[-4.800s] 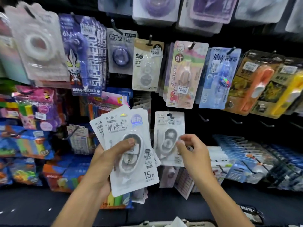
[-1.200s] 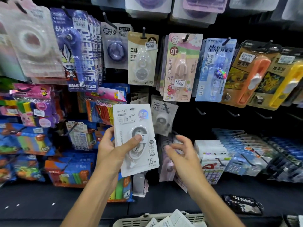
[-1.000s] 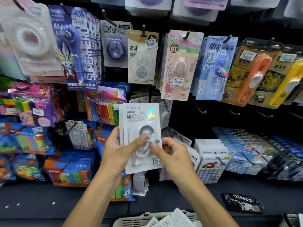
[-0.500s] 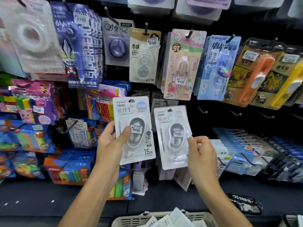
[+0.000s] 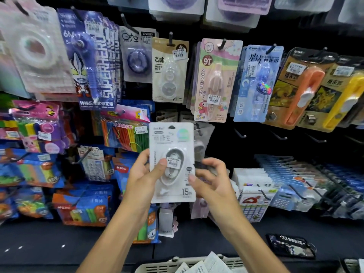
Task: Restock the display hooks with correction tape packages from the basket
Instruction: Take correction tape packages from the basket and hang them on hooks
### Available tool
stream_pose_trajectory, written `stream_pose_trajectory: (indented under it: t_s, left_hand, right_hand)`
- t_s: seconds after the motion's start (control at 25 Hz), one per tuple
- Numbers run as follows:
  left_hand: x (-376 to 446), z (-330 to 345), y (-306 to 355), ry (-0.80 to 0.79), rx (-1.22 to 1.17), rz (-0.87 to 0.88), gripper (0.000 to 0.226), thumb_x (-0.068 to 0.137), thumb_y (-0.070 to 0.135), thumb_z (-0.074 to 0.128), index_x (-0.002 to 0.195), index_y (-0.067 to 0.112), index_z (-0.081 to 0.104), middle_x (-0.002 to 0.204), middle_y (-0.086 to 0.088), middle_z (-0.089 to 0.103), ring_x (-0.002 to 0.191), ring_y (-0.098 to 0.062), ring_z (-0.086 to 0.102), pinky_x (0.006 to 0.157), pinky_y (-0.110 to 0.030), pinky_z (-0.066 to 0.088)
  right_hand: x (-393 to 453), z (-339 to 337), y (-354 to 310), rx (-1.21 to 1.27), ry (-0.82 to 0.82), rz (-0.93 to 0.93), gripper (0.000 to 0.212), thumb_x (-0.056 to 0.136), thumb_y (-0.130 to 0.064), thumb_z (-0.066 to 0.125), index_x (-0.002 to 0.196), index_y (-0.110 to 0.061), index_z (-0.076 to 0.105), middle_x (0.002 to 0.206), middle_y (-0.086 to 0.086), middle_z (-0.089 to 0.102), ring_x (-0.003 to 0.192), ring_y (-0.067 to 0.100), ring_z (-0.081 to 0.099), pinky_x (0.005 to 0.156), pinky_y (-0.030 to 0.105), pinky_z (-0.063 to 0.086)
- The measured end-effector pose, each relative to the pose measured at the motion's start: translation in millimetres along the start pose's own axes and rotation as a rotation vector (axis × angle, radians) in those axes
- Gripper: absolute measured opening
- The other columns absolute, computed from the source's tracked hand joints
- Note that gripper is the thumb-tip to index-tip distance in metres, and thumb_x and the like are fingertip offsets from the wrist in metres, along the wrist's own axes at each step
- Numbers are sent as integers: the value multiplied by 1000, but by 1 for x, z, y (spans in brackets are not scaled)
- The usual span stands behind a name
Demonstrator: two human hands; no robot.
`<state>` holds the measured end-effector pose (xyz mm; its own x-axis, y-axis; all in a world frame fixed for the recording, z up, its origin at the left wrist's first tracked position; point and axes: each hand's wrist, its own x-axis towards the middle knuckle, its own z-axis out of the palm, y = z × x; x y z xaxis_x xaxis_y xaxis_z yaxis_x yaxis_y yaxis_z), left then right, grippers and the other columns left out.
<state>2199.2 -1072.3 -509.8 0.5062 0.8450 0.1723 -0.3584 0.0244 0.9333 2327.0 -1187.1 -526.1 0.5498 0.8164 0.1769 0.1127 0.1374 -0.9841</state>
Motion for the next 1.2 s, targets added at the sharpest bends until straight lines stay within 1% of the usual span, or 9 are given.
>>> stream_pose_trajectory:
  t_s: [0.16,0.24,0.36,0.52,0.72,0.84,0.96,1.08,1.2]
  left_hand:
    - [-1,8,1,-138,283,119,27,95,24,68,119,33,64,113,17,74,102,-2,70,79,-17,56]
    - [13,3,8,-29,733,308,37,96,26,68,128,41,55,125,31,58,114,7,55,94,-16,45]
    - [38,2,15,-45,1121,429,64,99,29,62,156,30,33,156,19,32,144,-4,23,116,-23,16]
    - [60,7,11,-95,1112,392,51,99,28,61,148,31,44,155,12,42,144,-11,32,108,-23,23]
    - [42,1,0,-94,1002,381,70,95,19,65,154,39,33,164,15,28,149,-7,24,114,-24,20]
    - [-3,-18,-48,-46,914,167,52,92,14,66,139,32,50,138,4,56,125,-17,52,101,-33,45]
    - [-57,-29,-113,-277,1051,-278,22,89,15,66,109,24,69,94,1,69,92,-25,63,85,-33,50]
    - [-107,-55,-165,-558,1380,-534,20,89,22,66,107,26,71,113,0,72,106,-24,67,89,-31,50]
    - [-141,-81,-196,-694,1541,-603,40,90,20,64,130,27,60,136,-1,61,124,-25,58,99,-35,49]
  right_hand:
    - [13,9,-10,99,86,-131,41,86,-4,76,115,-22,52,116,8,72,107,23,70,88,38,58]
    - [13,-4,-9,92,179,-104,39,88,-4,74,113,-29,57,115,2,73,106,20,70,85,38,59]
    - [6,-23,-2,4,209,-58,38,89,-18,75,112,-44,60,117,-11,71,107,10,69,82,29,57]
    - [35,-26,-1,-212,237,-80,38,92,-29,72,121,-49,57,129,-20,59,109,-8,61,83,18,51]
    - [80,-28,15,-531,173,58,59,98,-17,63,152,-24,40,153,6,38,137,26,45,114,42,39]
    - [22,-32,71,-512,172,134,37,95,-8,62,129,-21,59,128,2,60,116,21,59,102,41,48]
    - [-74,-35,152,-634,-101,400,18,92,-10,65,109,-13,68,97,2,67,97,26,66,88,37,52]
    - [-137,-36,210,-1154,-544,468,46,91,-14,62,136,-18,54,134,7,60,125,29,54,101,36,45]
    - [-151,-40,237,-1495,-662,212,91,83,2,60,158,-27,19,169,4,9,152,32,16,120,49,21]
